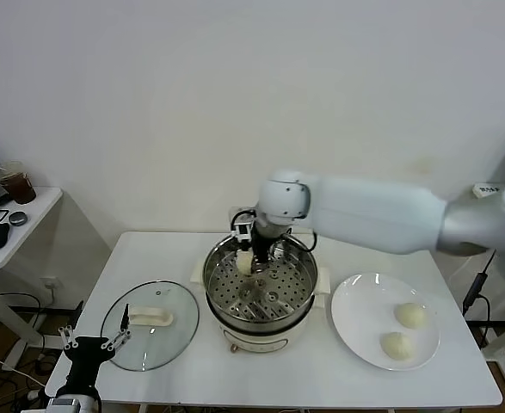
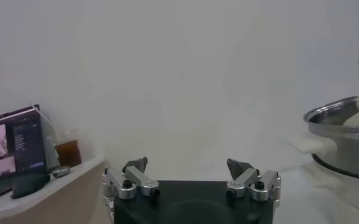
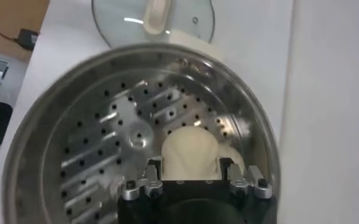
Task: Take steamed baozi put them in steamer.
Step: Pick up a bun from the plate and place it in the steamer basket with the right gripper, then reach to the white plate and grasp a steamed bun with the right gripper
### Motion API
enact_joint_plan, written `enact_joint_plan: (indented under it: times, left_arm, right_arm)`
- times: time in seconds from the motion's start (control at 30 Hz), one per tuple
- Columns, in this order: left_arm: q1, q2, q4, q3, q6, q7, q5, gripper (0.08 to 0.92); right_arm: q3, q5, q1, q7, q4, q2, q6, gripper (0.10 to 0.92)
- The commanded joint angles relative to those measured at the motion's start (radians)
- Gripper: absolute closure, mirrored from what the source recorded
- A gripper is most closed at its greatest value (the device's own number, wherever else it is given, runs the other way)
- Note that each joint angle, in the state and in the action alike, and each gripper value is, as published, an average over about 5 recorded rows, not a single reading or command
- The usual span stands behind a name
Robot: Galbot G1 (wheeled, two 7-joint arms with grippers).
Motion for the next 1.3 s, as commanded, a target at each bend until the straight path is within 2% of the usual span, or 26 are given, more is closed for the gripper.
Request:
enact_joint_plan:
  times: [0.03, 0.4, 0.53, 0.73, 0.83, 1.07, 1.3]
  left_arm:
    - [0.000, -0.002, 0.001, -0.002, 0.000, 0.000, 0.000, 0.177]
    - [-0.004, 0.002, 0.006, -0.005, -0.001, 0.001, -0.004, 0.177]
    - [-0.008, 0.000, 0.008, -0.004, -0.001, 0.001, -0.004, 0.177]
    - [-0.007, 0.000, 0.007, -0.006, -0.002, 0.001, -0.005, 0.177]
    - [-0.006, 0.000, 0.005, -0.008, -0.002, 0.001, -0.005, 0.177]
    - [-0.009, 0.003, 0.009, -0.008, -0.002, 0.001, -0.007, 0.177]
    - [-0.017, 0.012, 0.021, -0.005, -0.003, 0.002, -0.009, 0.177]
  right_arm:
    - [-0.002, -0.003, -0.053, 0.020, -0.092, 0.123, -0.029, 0.474]
    - [0.008, -0.027, -0.095, 0.010, -0.178, 0.197, -0.020, 0.470]
    - [0.006, -0.034, -0.105, 0.006, -0.190, 0.212, -0.022, 0.406]
    - [0.015, -0.040, -0.115, 0.003, -0.199, 0.215, -0.018, 0.250]
    - [0.026, -0.045, -0.094, -0.023, -0.176, 0.188, -0.014, 0.210]
    - [0.020, -0.082, 0.066, -0.168, -0.024, -0.005, 0.024, 0.203]
    - [-0.014, -0.178, 0.156, -0.326, 0.170, -0.340, 0.112, 0.203]
